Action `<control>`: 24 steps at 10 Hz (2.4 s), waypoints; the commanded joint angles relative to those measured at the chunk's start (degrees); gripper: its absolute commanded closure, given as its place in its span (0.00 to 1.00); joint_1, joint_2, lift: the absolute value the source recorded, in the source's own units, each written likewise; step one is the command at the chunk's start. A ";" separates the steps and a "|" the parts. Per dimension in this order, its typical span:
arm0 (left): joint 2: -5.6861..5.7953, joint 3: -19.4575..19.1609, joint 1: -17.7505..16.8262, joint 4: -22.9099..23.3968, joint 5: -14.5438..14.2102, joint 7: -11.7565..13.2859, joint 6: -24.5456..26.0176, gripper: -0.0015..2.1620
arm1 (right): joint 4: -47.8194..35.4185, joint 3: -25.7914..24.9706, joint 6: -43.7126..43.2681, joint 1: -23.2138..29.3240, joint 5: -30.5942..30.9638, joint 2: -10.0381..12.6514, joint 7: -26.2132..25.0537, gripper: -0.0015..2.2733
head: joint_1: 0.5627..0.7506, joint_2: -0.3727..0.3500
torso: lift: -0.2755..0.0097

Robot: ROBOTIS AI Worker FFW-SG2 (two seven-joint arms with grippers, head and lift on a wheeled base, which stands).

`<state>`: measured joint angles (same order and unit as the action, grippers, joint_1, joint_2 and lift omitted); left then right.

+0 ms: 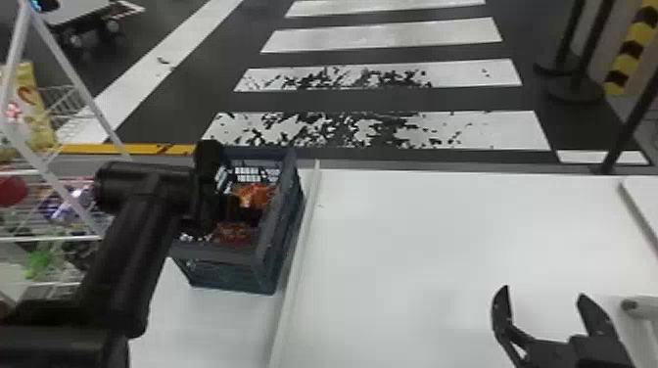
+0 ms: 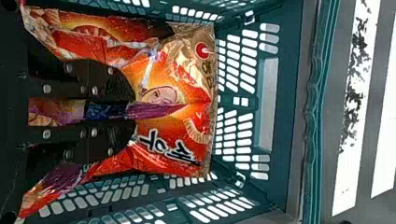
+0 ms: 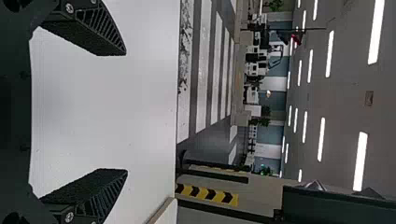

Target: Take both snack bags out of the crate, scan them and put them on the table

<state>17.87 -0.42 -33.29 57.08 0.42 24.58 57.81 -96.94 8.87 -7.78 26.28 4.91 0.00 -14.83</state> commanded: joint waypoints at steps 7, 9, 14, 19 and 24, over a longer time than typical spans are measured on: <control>2.00 -3.45 2.80 18.51 0.54 3.11 17.74 0.99 | 0.97 0.09 0.36 -0.88 -0.07 0.05 0.41 0.04 | 0.70 0.81 | 0.64; 3.23 -3.36 3.06 20.53 0.98 4.52 22.14 0.99 | 1.23 -0.17 0.53 -0.96 -0.25 0.05 0.50 0.04 | 0.70 0.82 | 0.64; 4.90 -3.01 2.71 26.33 5.47 12.16 31.98 0.99 | 2.02 -0.17 0.53 -1.32 -0.60 0.05 0.94 0.04 | 0.70 0.83 | 0.64; 8.94 -2.75 -0.81 28.00 5.91 19.02 32.22 0.99 | 2.02 0.18 1.06 -1.40 -0.60 0.05 0.94 0.04 | 0.70 0.85 | 0.64; 10.52 -2.92 -0.54 32.31 5.20 25.96 32.22 0.99 | 2.02 0.53 1.59 -1.58 -0.60 0.05 0.94 0.04 | 0.70 0.84 | 0.64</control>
<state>28.31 -3.28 -34.29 89.38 5.78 50.32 89.78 -94.92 9.40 -6.29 24.69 4.31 0.00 -13.88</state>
